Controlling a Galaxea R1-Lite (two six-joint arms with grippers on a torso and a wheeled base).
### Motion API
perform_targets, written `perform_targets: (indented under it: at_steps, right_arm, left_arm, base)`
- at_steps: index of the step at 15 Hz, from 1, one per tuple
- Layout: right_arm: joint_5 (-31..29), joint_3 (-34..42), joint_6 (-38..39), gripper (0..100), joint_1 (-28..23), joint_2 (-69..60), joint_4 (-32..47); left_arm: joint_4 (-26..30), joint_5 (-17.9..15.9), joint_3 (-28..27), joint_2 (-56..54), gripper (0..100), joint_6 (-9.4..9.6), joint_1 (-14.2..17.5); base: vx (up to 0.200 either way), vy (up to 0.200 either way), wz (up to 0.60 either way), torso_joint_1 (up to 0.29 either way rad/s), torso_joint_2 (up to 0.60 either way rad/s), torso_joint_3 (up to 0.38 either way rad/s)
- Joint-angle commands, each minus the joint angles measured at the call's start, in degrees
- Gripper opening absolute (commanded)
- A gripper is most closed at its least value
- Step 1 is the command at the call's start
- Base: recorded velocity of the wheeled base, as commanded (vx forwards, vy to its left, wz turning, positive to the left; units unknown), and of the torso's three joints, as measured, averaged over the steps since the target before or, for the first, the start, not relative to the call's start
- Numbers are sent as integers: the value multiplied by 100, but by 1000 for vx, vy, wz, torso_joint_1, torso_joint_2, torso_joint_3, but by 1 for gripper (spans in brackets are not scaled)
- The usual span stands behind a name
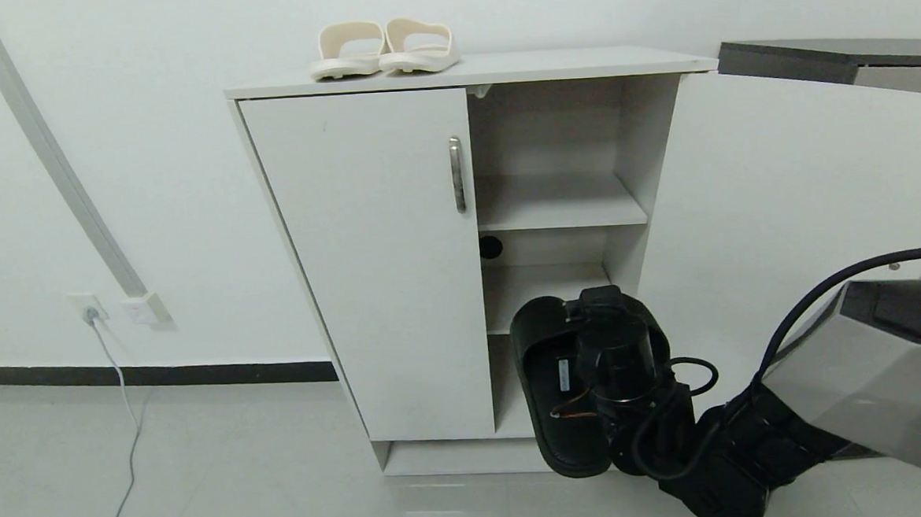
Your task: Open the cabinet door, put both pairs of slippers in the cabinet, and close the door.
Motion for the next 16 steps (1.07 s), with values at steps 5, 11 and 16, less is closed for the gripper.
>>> perform_targets:
  at_steps: [5, 11, 16]
  right_arm:
    - [13, -265, 100, 0, -199, 618, -24]
    - [39, -273, 153, 0, -199, 697, -33]
    - [39, -300, 179, 0, -199, 776, -77]
  left_arm:
    - [-3, 20, 1, 15, 0, -13, 2]
    - [-3, 20, 1, 15, 0, -22, 2]
    - [-3, 20, 1, 15, 0, -22, 2]
  base:
    - [0, 0, 0, 0, 0, 0]
    - [0, 0, 0, 0, 0, 0]
    - [0, 0, 0, 0, 5, -54]
